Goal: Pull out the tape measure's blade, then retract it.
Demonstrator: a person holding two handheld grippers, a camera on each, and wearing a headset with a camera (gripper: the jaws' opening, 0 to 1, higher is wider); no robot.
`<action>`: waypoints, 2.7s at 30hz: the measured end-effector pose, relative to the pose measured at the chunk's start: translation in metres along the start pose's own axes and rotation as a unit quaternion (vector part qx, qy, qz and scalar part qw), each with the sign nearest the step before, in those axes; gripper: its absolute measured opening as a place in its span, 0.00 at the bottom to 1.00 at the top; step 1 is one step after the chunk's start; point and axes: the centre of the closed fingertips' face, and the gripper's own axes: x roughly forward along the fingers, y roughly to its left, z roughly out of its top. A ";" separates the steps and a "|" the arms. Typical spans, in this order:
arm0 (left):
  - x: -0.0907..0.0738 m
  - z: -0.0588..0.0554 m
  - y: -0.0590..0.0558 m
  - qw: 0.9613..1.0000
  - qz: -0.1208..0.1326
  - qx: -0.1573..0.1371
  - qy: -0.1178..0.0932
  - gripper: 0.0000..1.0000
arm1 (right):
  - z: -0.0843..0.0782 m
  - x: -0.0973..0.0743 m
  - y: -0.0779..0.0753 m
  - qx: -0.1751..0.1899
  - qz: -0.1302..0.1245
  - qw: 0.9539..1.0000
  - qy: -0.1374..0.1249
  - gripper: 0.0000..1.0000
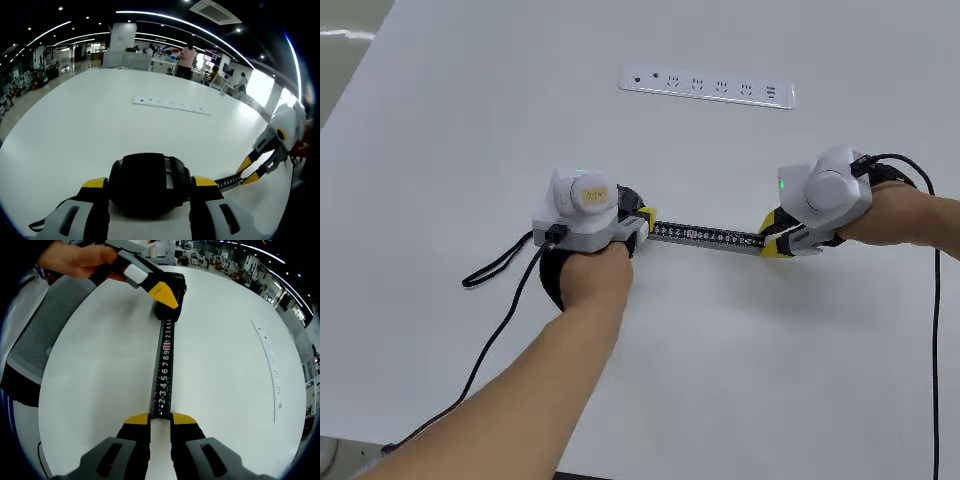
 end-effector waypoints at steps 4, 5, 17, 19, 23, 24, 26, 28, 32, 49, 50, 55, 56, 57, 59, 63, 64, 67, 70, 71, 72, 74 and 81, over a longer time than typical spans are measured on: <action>0.000 0.000 0.000 1.000 -0.001 0.001 0.000 0.62 | 0.005 0.001 0.000 -0.002 0.001 1.000 0.000 0.14; 0.000 0.000 0.000 1.000 -0.001 0.001 0.000 0.62 | 0.006 0.002 0.000 -0.003 0.001 1.000 -0.001 0.14; 0.001 0.000 0.001 1.000 -0.002 0.001 0.000 0.62 | 0.019 0.006 -0.001 -0.006 0.002 1.000 -0.007 0.14; 0.001 0.000 0.001 1.000 -0.001 0.001 0.000 0.62 | 0.022 0.007 -0.001 -0.007 0.002 1.000 -0.009 0.14; 0.001 0.000 0.001 1.000 -0.002 0.002 0.000 0.62 | 0.025 0.009 -0.002 -0.009 0.003 1.000 -0.012 0.14; 0.001 0.000 0.001 1.000 -0.002 0.001 0.000 0.62 | 0.026 0.009 -0.002 -0.009 0.003 1.000 -0.011 0.14; 0.001 0.000 0.001 1.000 -0.002 0.001 0.000 0.62 | 0.027 0.010 -0.002 -0.010 0.004 1.000 -0.013 0.14; 0.001 0.000 0.000 1.000 -0.002 0.001 0.000 0.62 | 0.029 0.010 -0.003 -0.011 0.004 1.000 -0.013 0.14; 0.002 0.000 0.000 1.000 -0.002 0.001 -0.001 0.62 | 0.033 0.012 -0.003 -0.009 0.006 1.000 -0.016 0.14; 0.002 -0.001 0.000 1.000 -0.003 0.002 -0.002 0.62 | 0.057 0.023 -0.005 -0.012 0.012 1.000 -0.023 0.13; 0.002 -0.001 0.000 1.000 -0.003 0.002 -0.001 0.62 | 0.058 0.024 -0.005 -0.014 0.012 1.000 -0.025 0.13; 0.001 -0.001 0.000 1.000 -0.003 0.002 -0.001 0.62 | 0.063 0.026 -0.006 -0.015 0.014 0.999 -0.026 0.13; 0.001 -0.001 0.000 1.000 -0.003 0.002 -0.001 0.62 | 0.064 0.026 -0.006 -0.015 0.014 0.999 -0.026 0.13; 0.001 -0.001 0.000 1.000 -0.003 0.002 -0.002 0.62 | 0.065 0.026 -0.006 -0.014 0.014 0.999 -0.026 0.13; 0.001 -0.001 -0.001 1.000 -0.003 0.002 -0.002 0.62 | 0.067 0.027 -0.006 -0.013 0.014 0.999 -0.027 0.13; 0.001 0.000 -0.001 1.000 -0.003 0.002 -0.002 0.62 | 0.071 0.029 -0.007 -0.011 0.014 0.999 -0.029 0.13; 0.000 0.000 -0.001 1.000 -0.003 0.003 -0.002 0.62 | 0.073 0.030 -0.007 -0.011 0.013 0.999 -0.031 0.13; 0.000 0.000 -0.001 1.000 -0.004 0.003 -0.002 0.62 | 0.078 0.032 -0.007 -0.012 0.013 0.999 -0.033 0.13; 0.000 -0.001 -0.001 1.000 -0.004 0.003 -0.002 0.62 | 0.081 0.033 -0.007 -0.013 0.013 0.999 -0.035 0.13; 0.000 -0.001 -0.001 1.000 -0.005 0.003 -0.001 0.62 | 0.081 0.033 -0.007 -0.012 0.013 0.999 -0.034 0.13; 0.000 -0.001 -0.001 1.000 -0.005 0.003 -0.001 0.62 | 0.082 0.034 -0.007 -0.012 0.013 0.999 -0.035 0.13; 0.000 -0.001 -0.001 1.000 -0.005 0.003 -0.002 0.62 | 0.083 0.035 -0.007 -0.012 0.013 0.999 -0.036 0.13; 0.002 -0.001 -0.001 1.000 -0.005 0.003 -0.001 0.62 | 0.090 0.039 -0.009 -0.012 0.012 0.999 -0.041 0.13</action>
